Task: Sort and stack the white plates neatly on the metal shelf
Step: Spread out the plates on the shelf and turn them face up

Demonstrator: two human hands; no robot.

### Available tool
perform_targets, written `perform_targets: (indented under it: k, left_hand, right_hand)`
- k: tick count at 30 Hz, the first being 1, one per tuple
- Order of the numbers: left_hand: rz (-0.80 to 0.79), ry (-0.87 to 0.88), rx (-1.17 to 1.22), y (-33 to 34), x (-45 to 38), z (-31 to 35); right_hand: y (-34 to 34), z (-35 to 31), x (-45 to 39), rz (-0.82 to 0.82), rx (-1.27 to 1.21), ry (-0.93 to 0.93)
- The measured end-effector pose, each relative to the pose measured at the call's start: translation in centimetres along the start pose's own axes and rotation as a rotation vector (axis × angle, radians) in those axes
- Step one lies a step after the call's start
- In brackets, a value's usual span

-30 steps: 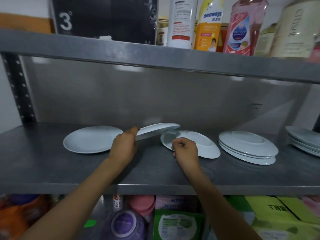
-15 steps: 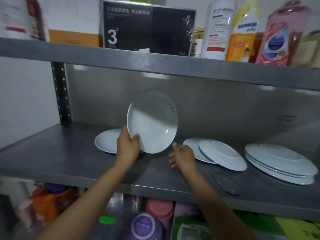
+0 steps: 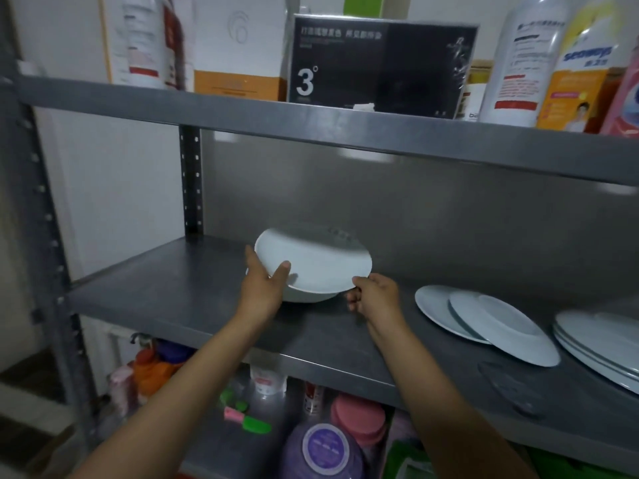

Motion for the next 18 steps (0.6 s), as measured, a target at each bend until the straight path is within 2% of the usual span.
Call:
perform_targets:
  k: [3, 8, 18]
  left_hand:
    - [0.021, 0.036, -0.287, -1.8, -0.5, -0.6]
    - [-0.004, 0.068, -0.5, -3.9, -0.9, -1.4]
    - [-0.044, 0.135, -0.564, -4.2, -0.6, -2.1]
  right_hand:
    - [0.6, 0.5, -0.3, 0.031, 0.011, 0.042]
    - [1.1, 1.6, -0.8, 0.063, -0.034, 0.134]
    - [3.1, 3.3, -0.6, 0.062, 0.029, 0.2]
Point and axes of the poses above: each hand's wrist, its own x-axis away from the middle knuckle, its own y-axis out of the palm, z = x × y, the point moved 6 cm from there along -x, towards the middle knuckle, and after that the axes turned 4 degrees about -z, right-handed, at the moved point
